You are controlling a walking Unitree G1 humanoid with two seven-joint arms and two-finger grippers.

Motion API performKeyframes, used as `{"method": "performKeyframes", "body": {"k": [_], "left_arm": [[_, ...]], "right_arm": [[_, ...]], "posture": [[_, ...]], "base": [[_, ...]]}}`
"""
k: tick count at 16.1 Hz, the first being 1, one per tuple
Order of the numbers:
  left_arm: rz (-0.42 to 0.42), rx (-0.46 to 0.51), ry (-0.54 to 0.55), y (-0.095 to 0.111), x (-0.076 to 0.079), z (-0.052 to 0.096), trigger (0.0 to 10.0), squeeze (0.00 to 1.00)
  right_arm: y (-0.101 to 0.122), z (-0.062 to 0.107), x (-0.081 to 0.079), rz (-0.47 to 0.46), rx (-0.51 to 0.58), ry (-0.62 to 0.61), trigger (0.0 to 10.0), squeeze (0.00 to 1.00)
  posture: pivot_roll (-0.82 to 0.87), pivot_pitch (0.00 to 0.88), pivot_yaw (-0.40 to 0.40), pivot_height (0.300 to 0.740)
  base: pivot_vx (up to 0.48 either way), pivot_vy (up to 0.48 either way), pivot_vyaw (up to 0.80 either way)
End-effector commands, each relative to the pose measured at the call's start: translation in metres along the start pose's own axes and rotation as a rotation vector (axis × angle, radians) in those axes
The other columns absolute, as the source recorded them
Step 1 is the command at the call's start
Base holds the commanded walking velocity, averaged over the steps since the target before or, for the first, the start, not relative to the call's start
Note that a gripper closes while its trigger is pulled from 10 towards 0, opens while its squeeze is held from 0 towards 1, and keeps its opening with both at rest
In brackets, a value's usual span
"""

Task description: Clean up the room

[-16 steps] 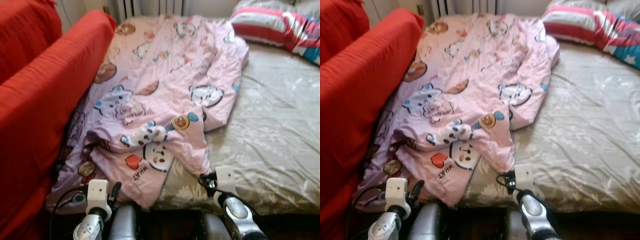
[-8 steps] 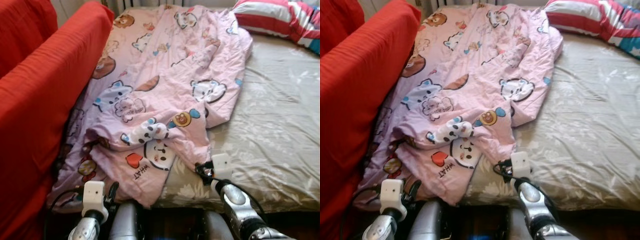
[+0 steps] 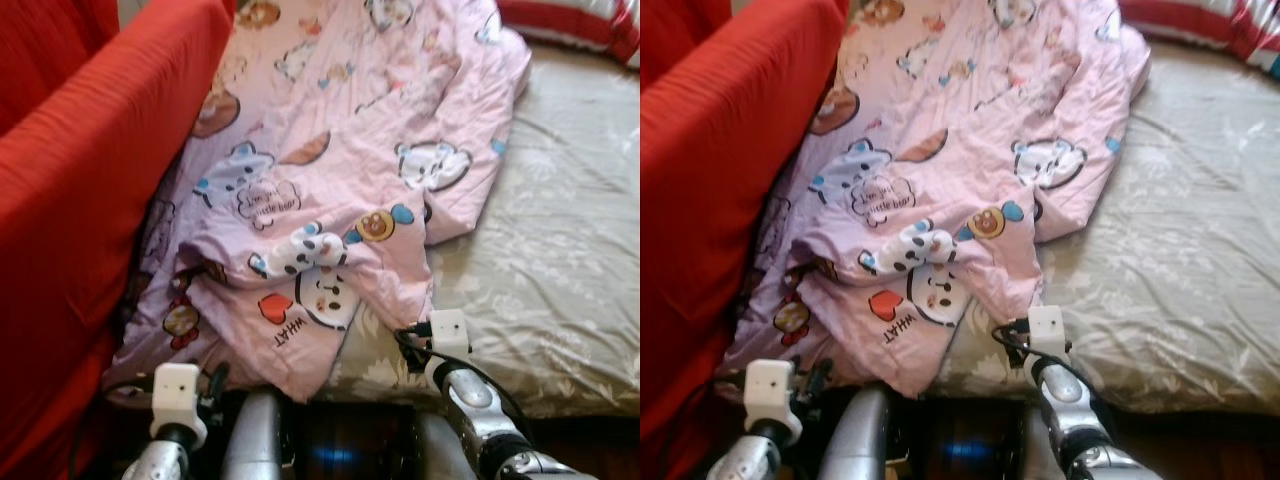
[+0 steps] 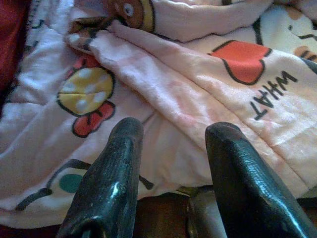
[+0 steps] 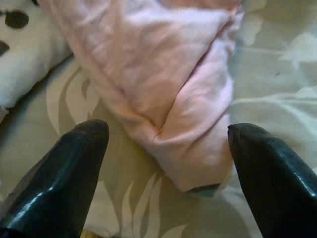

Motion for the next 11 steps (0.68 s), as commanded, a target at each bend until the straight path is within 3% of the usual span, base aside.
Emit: {"method": "performKeyframes", "body": {"k": [1, 4, 7, 11], "left_arm": [[0.001, -0.048, 0.026, -0.007, -0.009, 0.009, 10.0, 0.00], [-0.014, -0.047, 0.020, -0.002, -0.011, 0.012, 10.0, 0.00], [-0.027, -0.043, 0.043, 0.007, -0.020, 0.015, 10.0, 0.00], [-0.023, -0.050, 0.044, 0.008, -0.016, 0.020, 10.0, 0.00]], "right_arm": [[-0.011, 0.003, -0.001, -0.040, -0.047, -0.009, 10.0, 0.00], [-0.015, 0.004, 0.008, -0.073, -0.066, -0.054, 10.0, 0.00], [-0.013, 0.003, 0.007, -0.084, -0.065, -0.059, 10.0, 0.00], [-0.010, 0.002, 0.005, -0.079, -0.063, -0.055, 10.0, 0.00]], "posture": [[0.24, 0.347, 0.050, 0.633], [0.25, 0.378, 0.066, 0.633], [0.26, 0.397, 0.065, 0.633], [0.27, 0.412, 0.063, 0.633]], "base": [[0.000, 0.000, 0.00], [0.000, 0.000, 0.00], [0.000, 0.000, 0.00], [0.000, 0.000, 0.00]]}}
Point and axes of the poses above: a point about 5 cm out from each wrist's last joint towards the gripper, its own z axis pointing back from the gripper into the wrist, its own y axis along the axis of the wrist's last joint, x = y × z, the point moved 2 cm from there along -z, pointing out of the wrist towards the gripper, and after that the axes turned 11 degrees about z, right-handed, at the moved point
